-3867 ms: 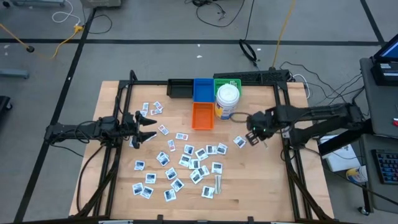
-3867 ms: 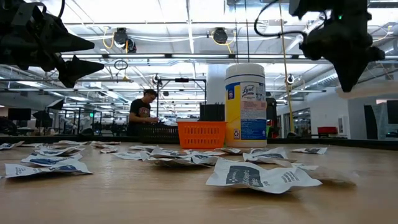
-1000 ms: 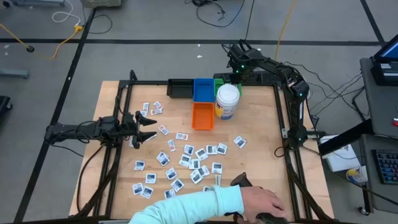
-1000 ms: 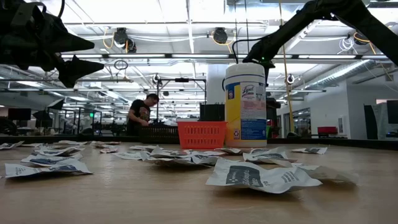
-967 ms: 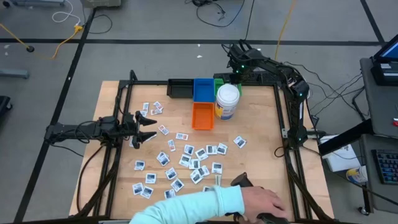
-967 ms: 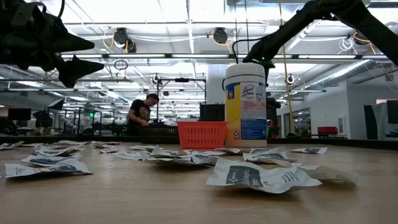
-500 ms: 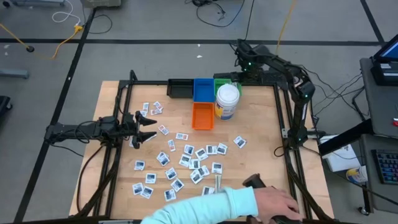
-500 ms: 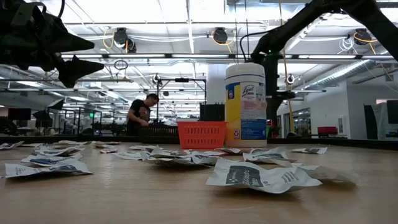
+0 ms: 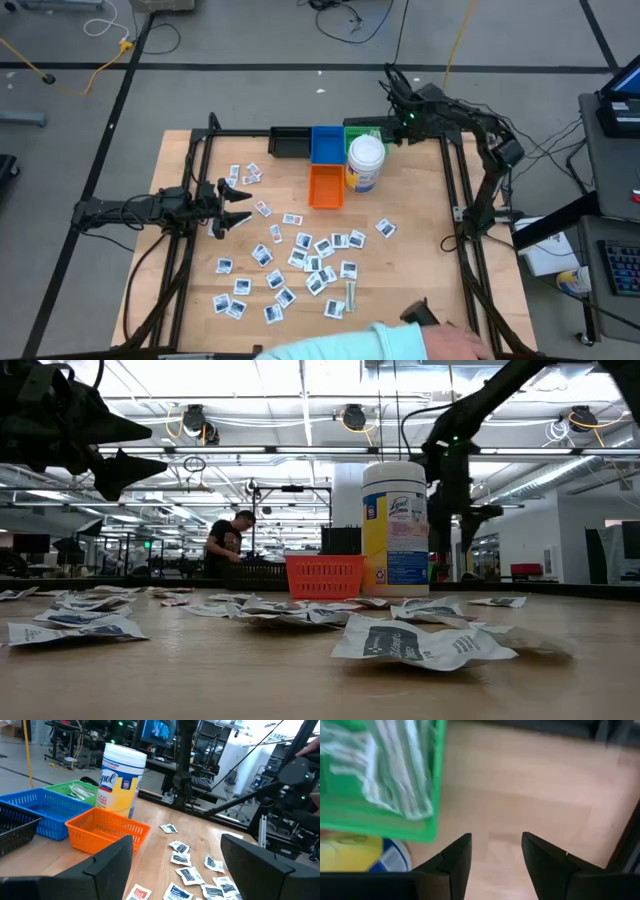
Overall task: Pick & Place First Aid Supplies
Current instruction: Put the green bandage pack into the green bin
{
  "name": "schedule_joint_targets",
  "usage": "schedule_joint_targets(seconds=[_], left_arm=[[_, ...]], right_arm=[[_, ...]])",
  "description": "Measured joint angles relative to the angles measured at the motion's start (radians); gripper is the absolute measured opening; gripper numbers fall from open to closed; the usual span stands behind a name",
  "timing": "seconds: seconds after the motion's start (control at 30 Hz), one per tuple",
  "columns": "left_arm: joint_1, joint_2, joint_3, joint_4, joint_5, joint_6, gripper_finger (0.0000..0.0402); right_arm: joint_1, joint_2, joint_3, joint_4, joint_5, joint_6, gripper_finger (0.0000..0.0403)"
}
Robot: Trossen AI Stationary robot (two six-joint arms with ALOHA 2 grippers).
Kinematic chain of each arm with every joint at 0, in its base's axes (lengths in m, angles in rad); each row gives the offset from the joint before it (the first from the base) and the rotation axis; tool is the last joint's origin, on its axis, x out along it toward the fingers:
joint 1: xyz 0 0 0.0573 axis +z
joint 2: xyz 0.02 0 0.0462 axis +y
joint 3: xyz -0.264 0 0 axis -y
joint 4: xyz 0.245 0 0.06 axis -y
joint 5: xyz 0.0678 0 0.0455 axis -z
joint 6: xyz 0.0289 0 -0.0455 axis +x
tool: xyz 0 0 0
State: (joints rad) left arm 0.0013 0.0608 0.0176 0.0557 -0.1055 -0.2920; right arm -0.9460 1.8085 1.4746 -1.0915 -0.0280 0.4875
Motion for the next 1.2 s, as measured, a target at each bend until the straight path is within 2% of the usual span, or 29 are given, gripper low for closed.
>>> schedule_joint_targets(seconds=[0.33,0.63,0.73,0.9,1.2], left_arm=[[0.000,0.000,0.000,0.000,0.000,0.000,0.0306],[0.000,0.000,0.000,0.000,0.000,0.000,0.0306],[0.000,0.000,0.000,0.000,0.000,0.000,0.0306],[0.000,0.000,0.000,0.000,0.000,0.000,0.0306],[0.000,0.000,0.000,0.000,0.000,0.000,0.0306]], right_arm=[[0.089,-0.350,-0.406,0.044,-0.003,0.177,0.0165],[0.227,-0.629,-0.673,0.043,-0.029,0.415,0.0164],[0.276,-0.663,-0.707,0.038,-0.029,0.472,0.0164],[0.430,-0.665,-0.707,0.053,-0.029,0.578,0.0164],[0.831,-0.665,-0.706,0.106,-0.030,0.858,0.0164]])
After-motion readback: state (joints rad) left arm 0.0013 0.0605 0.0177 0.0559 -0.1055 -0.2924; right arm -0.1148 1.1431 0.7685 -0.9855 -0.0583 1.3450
